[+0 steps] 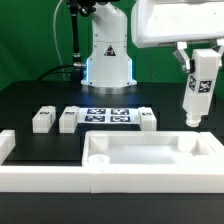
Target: Assemble desk
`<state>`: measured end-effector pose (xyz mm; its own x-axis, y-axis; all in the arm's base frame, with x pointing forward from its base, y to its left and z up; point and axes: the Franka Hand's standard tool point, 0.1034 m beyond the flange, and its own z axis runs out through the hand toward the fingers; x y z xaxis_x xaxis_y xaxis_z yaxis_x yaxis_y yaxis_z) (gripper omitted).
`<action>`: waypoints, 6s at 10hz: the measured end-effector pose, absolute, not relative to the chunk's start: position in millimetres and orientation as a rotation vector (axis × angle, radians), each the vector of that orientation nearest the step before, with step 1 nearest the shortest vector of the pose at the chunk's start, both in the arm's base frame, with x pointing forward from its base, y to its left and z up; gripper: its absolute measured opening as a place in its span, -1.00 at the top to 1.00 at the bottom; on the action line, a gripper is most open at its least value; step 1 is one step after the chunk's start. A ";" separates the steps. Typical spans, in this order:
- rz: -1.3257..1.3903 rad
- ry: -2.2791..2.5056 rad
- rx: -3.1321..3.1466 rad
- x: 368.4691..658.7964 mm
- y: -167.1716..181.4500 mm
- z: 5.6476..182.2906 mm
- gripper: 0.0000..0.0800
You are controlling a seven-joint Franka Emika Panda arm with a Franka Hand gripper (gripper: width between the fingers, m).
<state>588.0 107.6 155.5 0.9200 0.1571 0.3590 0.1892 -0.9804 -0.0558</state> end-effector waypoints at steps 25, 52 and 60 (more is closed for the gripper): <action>-0.685 -0.428 -2.964 642.0 112.3 123.4 0.28; -0.667 -0.431 -2.971 634.6 107.7 155.0 -0.62; 0.035 -0.556 -3.019 632.1 111.5 141.5 -0.62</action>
Offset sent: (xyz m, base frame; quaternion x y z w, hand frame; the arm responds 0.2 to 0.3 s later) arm 0.0000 0.0000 0.0000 0.0000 0.0000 0.0000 1.0000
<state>632.1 111.5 141.5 0.9343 0.3564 -0.0095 0.3548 -0.9319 -0.0750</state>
